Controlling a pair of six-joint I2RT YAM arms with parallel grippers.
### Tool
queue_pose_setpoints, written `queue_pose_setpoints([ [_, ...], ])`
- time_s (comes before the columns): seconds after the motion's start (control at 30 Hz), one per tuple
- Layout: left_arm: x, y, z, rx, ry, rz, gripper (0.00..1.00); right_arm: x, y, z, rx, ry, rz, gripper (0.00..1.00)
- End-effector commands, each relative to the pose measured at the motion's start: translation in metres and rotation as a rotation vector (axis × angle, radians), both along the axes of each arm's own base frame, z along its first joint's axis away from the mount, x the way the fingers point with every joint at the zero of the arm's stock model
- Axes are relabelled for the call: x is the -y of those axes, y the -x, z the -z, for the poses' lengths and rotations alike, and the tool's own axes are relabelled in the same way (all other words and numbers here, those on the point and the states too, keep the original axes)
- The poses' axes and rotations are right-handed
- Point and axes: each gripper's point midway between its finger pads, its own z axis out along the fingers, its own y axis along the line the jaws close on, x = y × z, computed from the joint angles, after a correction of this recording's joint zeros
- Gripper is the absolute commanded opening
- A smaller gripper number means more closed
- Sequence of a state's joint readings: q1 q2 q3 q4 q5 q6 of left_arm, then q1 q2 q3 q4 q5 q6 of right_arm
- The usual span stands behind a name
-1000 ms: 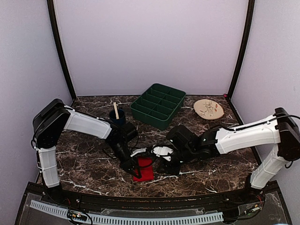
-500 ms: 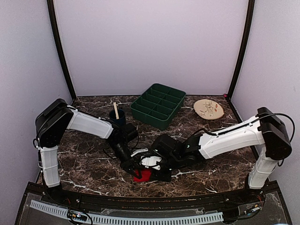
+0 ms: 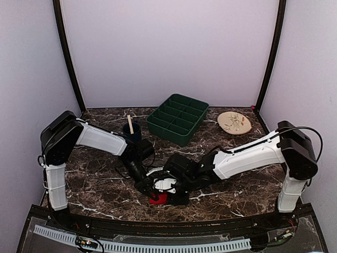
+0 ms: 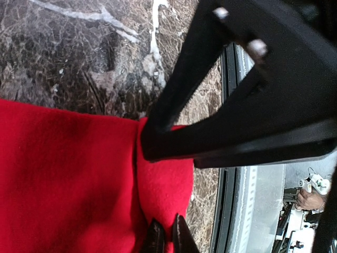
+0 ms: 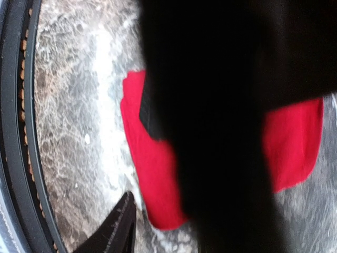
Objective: Roll the socks
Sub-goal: Roll the sock at the center of the board.
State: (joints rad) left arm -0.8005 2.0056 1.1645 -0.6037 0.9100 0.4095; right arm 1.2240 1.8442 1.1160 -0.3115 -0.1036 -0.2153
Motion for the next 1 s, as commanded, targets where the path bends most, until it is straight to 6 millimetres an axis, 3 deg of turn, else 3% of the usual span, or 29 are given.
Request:
queue_pose_setpoints([
  [0.0,0.000,0.006,-0.004,-0.026,0.016,0.030,0.06,-0.020,-0.009,-0.007,0.050,-0.034,-0.021,0.38],
  [0.27,0.000,0.006,-0.005,-0.039,0.018,0.030,0.06,-0.025,-0.011,-0.001,0.046,-0.033,-0.024,0.32],
  [0.6,-0.001,0.002,-0.005,-0.038,0.015,0.026,0.07,-0.018,-0.007,0.012,0.022,-0.002,-0.022,0.09],
  [0.73,-0.003,-0.001,-0.003,-0.034,-0.005,0.011,0.13,-0.017,-0.007,0.013,0.012,0.001,-0.013,0.01],
  [0.97,-0.010,-0.012,-0.003,0.010,-0.022,-0.055,0.23,-0.016,-0.011,0.009,0.004,-0.007,-0.001,0.00],
])
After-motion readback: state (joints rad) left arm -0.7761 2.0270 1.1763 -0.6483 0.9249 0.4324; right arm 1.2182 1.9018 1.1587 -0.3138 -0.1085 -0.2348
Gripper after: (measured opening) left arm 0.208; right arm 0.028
